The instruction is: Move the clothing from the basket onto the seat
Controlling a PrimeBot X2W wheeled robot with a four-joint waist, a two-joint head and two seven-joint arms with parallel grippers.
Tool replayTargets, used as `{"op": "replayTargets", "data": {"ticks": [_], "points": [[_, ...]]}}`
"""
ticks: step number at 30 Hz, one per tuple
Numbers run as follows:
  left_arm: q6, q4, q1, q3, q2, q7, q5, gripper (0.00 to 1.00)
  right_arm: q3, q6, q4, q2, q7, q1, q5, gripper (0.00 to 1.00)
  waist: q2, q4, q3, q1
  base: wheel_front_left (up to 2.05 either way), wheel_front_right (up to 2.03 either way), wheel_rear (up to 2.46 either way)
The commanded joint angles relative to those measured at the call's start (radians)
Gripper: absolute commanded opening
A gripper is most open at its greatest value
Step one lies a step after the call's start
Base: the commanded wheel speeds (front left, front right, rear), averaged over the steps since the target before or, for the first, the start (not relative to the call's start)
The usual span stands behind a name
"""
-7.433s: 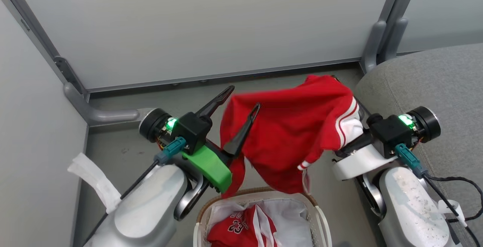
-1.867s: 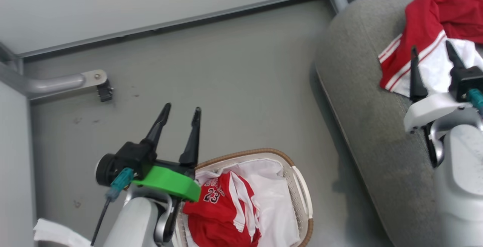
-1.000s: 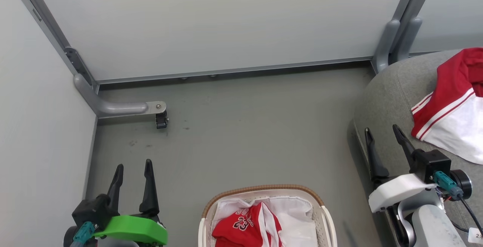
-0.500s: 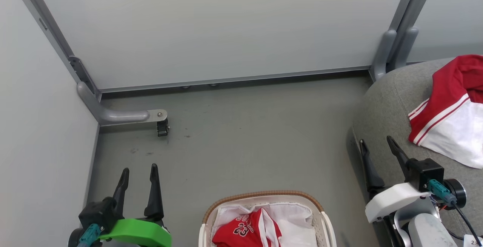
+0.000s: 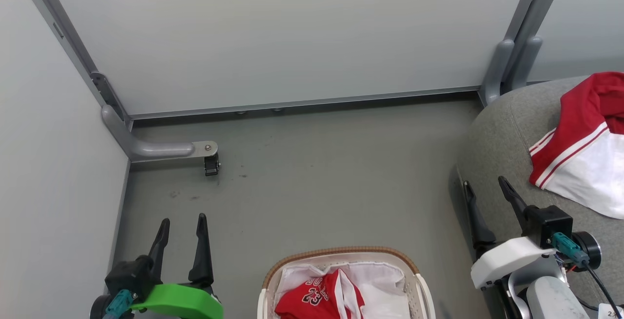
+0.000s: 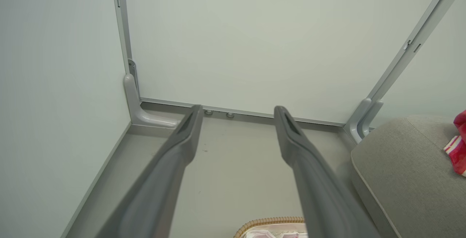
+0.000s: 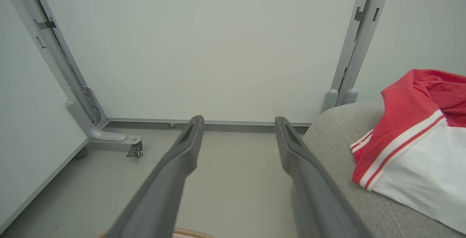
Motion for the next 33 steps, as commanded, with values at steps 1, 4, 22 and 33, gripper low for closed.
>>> {"op": "replayTargets", "data": {"ticks": [1,4,22,33], "points": [[-0.004,0.0,0.016,0.002,0.001,0.0,0.01,1.0,0.0,-0.001,-0.003,-0.004,0.0,0.013,0.009,1.0,0.0,-0.001,0.001,0.0001,0.0,0.0,0.0],[-0.005,-0.001,0.013,0.0,0.001,0.0,0.011,1.0,0.0,-0.001,-0.003,-0.004,0.0,0.009,0.007,1.0,0.0,-0.002,0.005,0.0001,0.0,0.0,0.0],[-0.021,0.131,-0.199,-0.168,0.001,0.0,-0.001,1.0,-0.035,-0.001,-0.041,-0.004,0.0,-0.088,-0.042,1.0,0.0,-0.05,0.161,0.0001,0.0,0.0,0.0],[-0.03,0.393,-0.377,-0.42,0.002,0.0,-0.061,1.0,-0.018,-0.001,-0.074,-0.004,0.0,-0.191,-0.061,1.0,0.0,-0.143,0.361,0.0001,0.0,0.0,0.0]]}}
